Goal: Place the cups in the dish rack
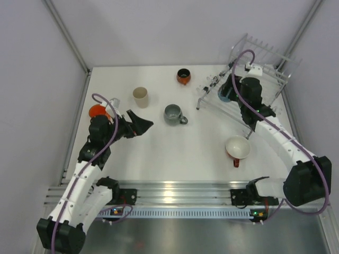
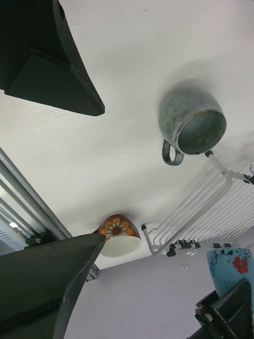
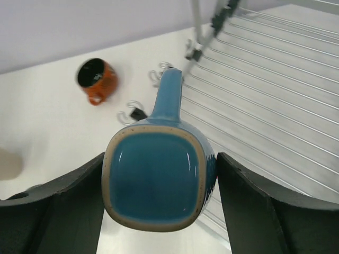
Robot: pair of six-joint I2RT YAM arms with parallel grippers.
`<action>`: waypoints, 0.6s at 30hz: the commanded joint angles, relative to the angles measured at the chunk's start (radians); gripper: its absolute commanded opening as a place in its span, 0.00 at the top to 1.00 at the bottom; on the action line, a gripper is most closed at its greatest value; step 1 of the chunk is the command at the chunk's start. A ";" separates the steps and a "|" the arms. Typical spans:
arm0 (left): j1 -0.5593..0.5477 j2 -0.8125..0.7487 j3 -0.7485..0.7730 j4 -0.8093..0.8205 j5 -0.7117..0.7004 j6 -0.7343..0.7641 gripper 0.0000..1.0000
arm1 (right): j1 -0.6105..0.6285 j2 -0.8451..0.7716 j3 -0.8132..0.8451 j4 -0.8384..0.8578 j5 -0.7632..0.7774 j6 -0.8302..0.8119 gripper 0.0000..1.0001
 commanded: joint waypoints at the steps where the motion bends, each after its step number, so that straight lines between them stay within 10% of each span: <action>1: -0.004 -0.044 0.020 -0.063 -0.035 0.050 0.02 | 0.005 0.065 0.071 -0.017 0.229 -0.101 1.00; 18: -0.004 -0.111 0.024 -0.106 -0.038 0.055 0.02 | 0.008 0.420 0.298 -0.028 0.342 0.073 1.00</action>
